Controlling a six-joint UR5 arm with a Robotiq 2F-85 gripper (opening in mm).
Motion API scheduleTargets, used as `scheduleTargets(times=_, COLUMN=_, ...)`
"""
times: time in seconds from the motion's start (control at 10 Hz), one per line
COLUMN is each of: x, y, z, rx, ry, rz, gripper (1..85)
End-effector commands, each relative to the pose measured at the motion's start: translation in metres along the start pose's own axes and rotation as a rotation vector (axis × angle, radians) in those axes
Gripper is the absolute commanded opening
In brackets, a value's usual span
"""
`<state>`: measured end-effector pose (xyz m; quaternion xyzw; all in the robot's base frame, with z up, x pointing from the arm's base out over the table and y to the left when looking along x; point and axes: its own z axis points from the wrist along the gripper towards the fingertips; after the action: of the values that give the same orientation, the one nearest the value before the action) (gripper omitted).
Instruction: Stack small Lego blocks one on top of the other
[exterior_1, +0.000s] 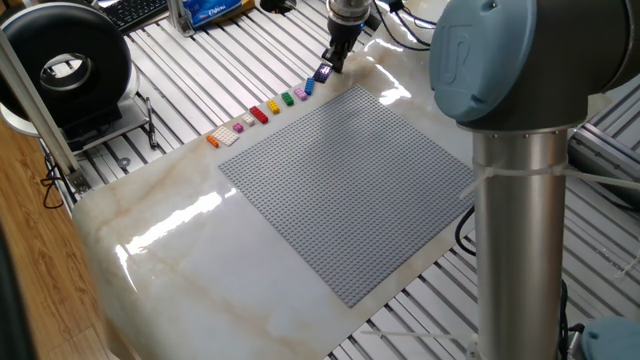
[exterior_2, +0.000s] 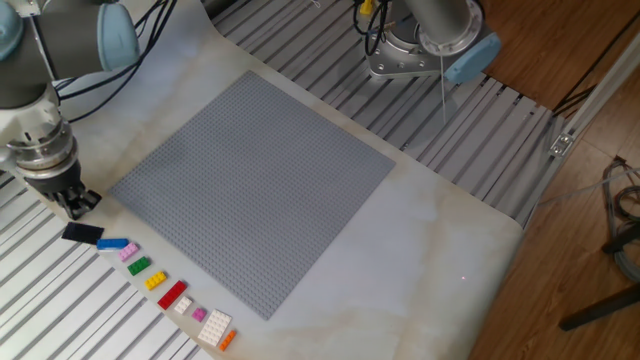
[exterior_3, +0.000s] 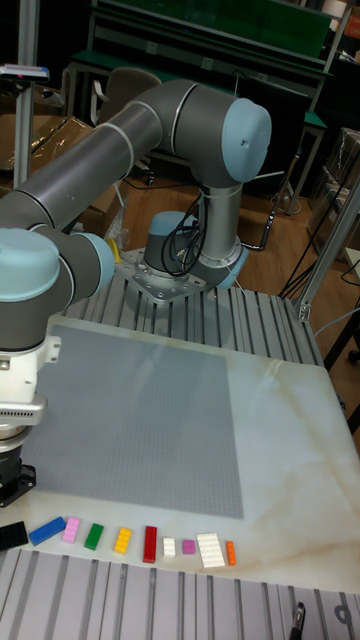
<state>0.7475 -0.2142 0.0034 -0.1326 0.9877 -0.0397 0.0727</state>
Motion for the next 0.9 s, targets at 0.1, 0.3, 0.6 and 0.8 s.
scheduleTargets(times=0.1, x=-0.003, y=-0.003, z=-0.009, rx=0.007, ry=0.017, rz=0.006, gripper=1.0)
scheduleTargets(times=0.3, x=-0.012, y=0.004, z=-0.017, rx=0.016, ry=0.036, rz=0.05, gripper=1.0)
scheduleTargets(times=0.6, x=-0.042, y=0.037, z=-0.016, rx=-0.001, ry=-0.001, rz=0.167, gripper=1.0)
scheduleTargets(times=0.8, x=-0.047, y=0.047, z=-0.019, rx=-0.026, ry=0.009, rz=0.199, gripper=1.0)
